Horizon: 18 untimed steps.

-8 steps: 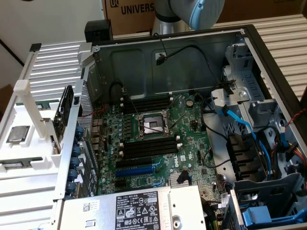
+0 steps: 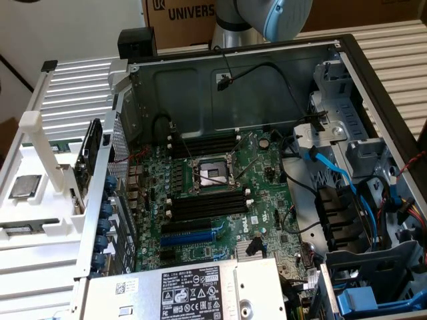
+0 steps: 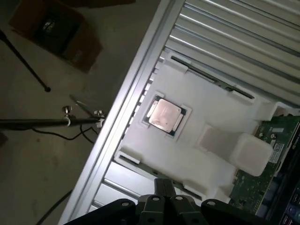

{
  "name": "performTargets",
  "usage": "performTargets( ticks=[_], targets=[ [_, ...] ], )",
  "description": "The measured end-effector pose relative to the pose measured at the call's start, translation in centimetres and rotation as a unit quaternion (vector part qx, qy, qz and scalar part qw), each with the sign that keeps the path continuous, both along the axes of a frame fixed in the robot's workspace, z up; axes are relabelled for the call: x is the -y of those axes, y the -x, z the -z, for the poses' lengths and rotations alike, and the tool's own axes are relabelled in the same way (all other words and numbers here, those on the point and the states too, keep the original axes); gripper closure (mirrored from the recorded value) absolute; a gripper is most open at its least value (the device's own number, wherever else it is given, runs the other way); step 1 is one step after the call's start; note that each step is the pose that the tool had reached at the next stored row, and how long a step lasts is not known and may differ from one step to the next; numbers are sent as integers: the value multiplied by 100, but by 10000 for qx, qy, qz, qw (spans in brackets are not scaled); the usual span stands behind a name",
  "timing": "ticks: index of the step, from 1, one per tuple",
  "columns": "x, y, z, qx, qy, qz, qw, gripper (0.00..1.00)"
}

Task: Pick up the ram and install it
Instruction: 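Pick up the ram and move it above insertion slot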

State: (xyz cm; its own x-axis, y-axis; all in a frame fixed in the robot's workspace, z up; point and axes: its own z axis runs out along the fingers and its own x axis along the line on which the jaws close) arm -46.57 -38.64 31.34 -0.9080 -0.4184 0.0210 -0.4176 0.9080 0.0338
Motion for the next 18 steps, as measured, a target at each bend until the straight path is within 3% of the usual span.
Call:
performTargets(
  ticks=[4, 5, 10, 14, 17, 18],
  targets=[
    [0, 0, 23, 0, 0, -461, 9989, 90],
    [0, 0, 37, -1, 0, -732, 9973, 90],
    [0, 0, 61, 0, 0, -1188, 9929, 90],
    [0, 0, 80, 0, 0, -1544, 9880, 90],
    [0, 0, 94, 0, 0, -1813, 9834, 90],
    [0, 0, 104, 0, 0, -1990, 9800, 90]
  ],
)
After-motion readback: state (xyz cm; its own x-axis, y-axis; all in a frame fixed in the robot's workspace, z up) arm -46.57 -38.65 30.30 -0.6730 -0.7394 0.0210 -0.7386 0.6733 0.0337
